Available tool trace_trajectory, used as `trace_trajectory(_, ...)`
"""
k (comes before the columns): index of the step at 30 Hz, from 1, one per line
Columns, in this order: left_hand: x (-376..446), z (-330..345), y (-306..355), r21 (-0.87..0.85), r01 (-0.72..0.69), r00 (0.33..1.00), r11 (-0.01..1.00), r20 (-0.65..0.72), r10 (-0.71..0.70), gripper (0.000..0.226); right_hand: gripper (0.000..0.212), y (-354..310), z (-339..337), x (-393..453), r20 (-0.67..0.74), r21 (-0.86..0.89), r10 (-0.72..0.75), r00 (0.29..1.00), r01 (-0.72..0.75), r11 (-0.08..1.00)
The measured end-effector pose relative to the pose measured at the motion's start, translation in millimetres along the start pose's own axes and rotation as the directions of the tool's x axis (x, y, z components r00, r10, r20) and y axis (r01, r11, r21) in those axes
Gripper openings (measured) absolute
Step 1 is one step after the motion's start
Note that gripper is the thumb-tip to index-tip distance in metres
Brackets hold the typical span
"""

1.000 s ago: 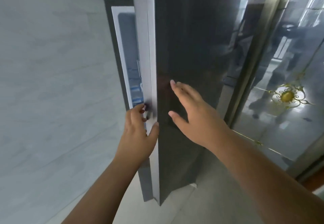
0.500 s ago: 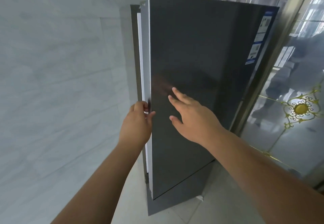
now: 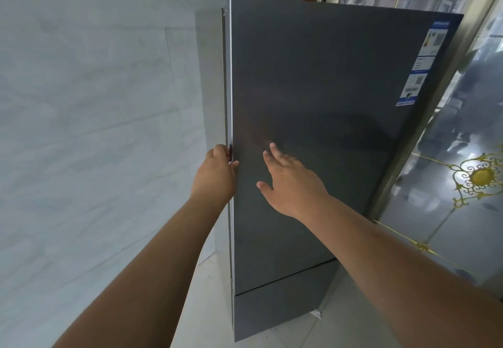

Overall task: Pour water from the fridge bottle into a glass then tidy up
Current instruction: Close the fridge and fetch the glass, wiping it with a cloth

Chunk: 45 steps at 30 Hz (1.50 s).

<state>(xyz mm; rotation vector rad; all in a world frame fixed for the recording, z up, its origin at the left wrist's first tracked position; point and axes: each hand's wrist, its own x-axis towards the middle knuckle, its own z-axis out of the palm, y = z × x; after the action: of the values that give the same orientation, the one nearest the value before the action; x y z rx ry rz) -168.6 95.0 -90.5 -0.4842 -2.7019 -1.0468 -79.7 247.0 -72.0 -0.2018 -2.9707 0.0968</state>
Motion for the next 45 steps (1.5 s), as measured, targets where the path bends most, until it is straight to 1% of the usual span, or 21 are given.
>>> trace_trajectory(8, 16.5, 3.4, -7.9, 0.027, -0.012, 0.999, 1.0, 0.034, 0.012, 0.024, 0.07, -7.0, 3.1, 11.9, -0.026, 0.029, 0.029, 0.999, -0.028, 0.999)
trace_trajectory(13, 9.8, 0.2, -6.9, -0.051, 0.016, 1.0, 0.999, 0.001, -0.016, 0.021, 0.069, -12.2, -2.3, 10.7, -0.034, 0.09, 0.058, 0.998, -0.055, 0.994)
trace_trajectory(16, -13.9, 9.1, -7.8, -0.136, 0.059, 0.998, 0.989, -0.006, -0.06, 0.018, 0.061, -8.7, -9.3, -7.3, -0.023, 0.202, 0.127, 0.992, -0.12, 0.972)
trace_trajectory(18, -38.3, 22.5, -8.3, -0.152, 0.011, 1.0, 0.988, 0.0, -0.011, 0.024, 0.052, -3.9, -7.3, -28.8, -0.054, 0.245, 0.174, 0.983, -0.156, 0.957)
trace_trajectory(19, -49.1, 29.4, -6.7, -0.12, -0.029, 0.998, 0.992, 0.046, 0.035, 0.027, 0.049, 0.9, -4.3, -40.4, -0.069, 0.257, 0.203, 0.977, -0.179, 0.95)
trace_trajectory(20, -58.1, 35.8, -4.1, -0.077, -0.076, 0.988, 0.994, 0.126, 0.085, 0.03, 0.047, 7.7, -0.1, -51.8, -0.075, 0.267, 0.24, 0.968, -0.212, 0.94)
trace_trajectory(22, -68.5, 46.5, 2.9, -0.019, -0.174, 0.939, 0.985, 0.298, 0.172, 0.034, 0.044, 26.3, 9.1, -74.2, -0.058, 0.27, 0.335, 0.94, -0.308, 0.912)
trace_trajectory(23, -70.8, 50.6, 7.2, -0.009, -0.211, 0.913, 0.977, 0.354, 0.201, 0.037, 0.043, 36.8, 12.8, -85.9, -0.04, 0.265, 0.392, 0.919, -0.368, 0.891)
trace_trajectory(26, -73.2, 64.8, 24.3, -0.032, -0.271, 0.856, 0.962, 0.45, 0.256, 0.044, 0.04, 67.5, 18.2, -129.5, -0.002, 0.242, 0.56, 0.829, -0.543, 0.804)
trace_trajectory(29, -81.4, 92.7, 48.1, -0.117, -0.315, 0.78, 0.942, 0.533, 0.327, 0.047, 0.037, 90.3, 19.3, -186.4, -0.028, 0.212, 0.693, 0.721, -0.673, 0.709)
trace_trajectory(31, -94.2, 117.4, 70.5, -0.199, -0.387, 0.711, 0.9, 0.557, 0.429, 0.045, 0.038, 101.4, 18.4, -227.0, -0.042, 0.195, 0.781, 0.623, -0.761, 0.618)
trace_trajectory(35, -132.4, 162.1, 129.4, -0.337, -0.501, 0.501, 0.797, 0.638, 0.585, 0.043, 0.039, 123.0, 12.8, -300.4, -0.071, 0.168, 0.903, 0.425, -0.887, 0.431)
trace_trajectory(38, -165.7, 187.2, 173.5, -0.416, -0.564, 0.379, 0.713, 0.637, 0.671, 0.043, 0.041, 140.0, 8.9, -348.5, -0.082, 0.194, 0.955, 0.285, -0.935, 0.295)
trace_trajectory(42, -203.4, 215.2, 223.7, -0.445, -0.654, 0.237, 0.612, 0.648, 0.724, 0.045, 0.045, 166.5, 7.8, -395.2, -0.052, 0.225, 0.988, 0.149, -0.962, 0.157)
trace_trajectory(45, -221.9, 239.0, 256.3, -0.452, -0.7, 0.152, 0.553, 0.662, 0.734, 0.044, 0.047, 195.9, 13.9, -418.1, -0.018, 0.237, 0.996, 0.092, -0.967, 0.094)
